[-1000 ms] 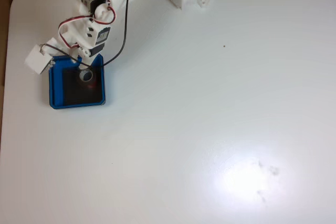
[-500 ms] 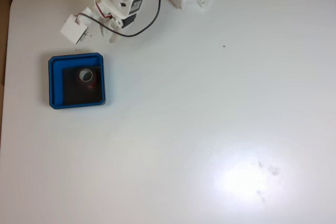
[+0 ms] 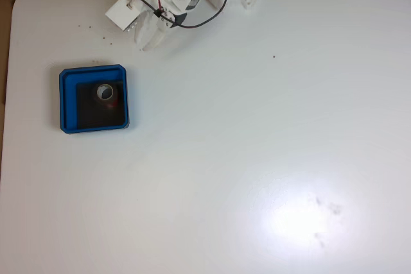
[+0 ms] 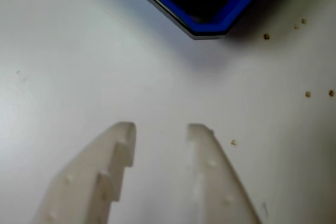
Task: Pick the red roll and drop it in the blue box
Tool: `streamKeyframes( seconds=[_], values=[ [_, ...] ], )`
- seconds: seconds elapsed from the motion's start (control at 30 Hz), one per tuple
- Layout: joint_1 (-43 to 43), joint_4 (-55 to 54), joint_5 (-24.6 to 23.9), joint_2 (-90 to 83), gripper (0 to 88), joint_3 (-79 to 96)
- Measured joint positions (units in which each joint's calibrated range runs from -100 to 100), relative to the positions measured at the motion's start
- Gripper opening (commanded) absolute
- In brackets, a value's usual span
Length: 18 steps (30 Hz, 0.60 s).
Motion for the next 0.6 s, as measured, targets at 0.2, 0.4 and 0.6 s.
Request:
streamKeyframes(
  seconds=[0.2,0.4,0.6],
  values=[
    [0.0,-5.0,0.1,-13.0,9.1,14.4],
    [0.0,-5.3,0.2,-24.6,9.1,23.0],
    [0.0,-5.3,0.2,-34.6,9.1,30.4]
  ],
)
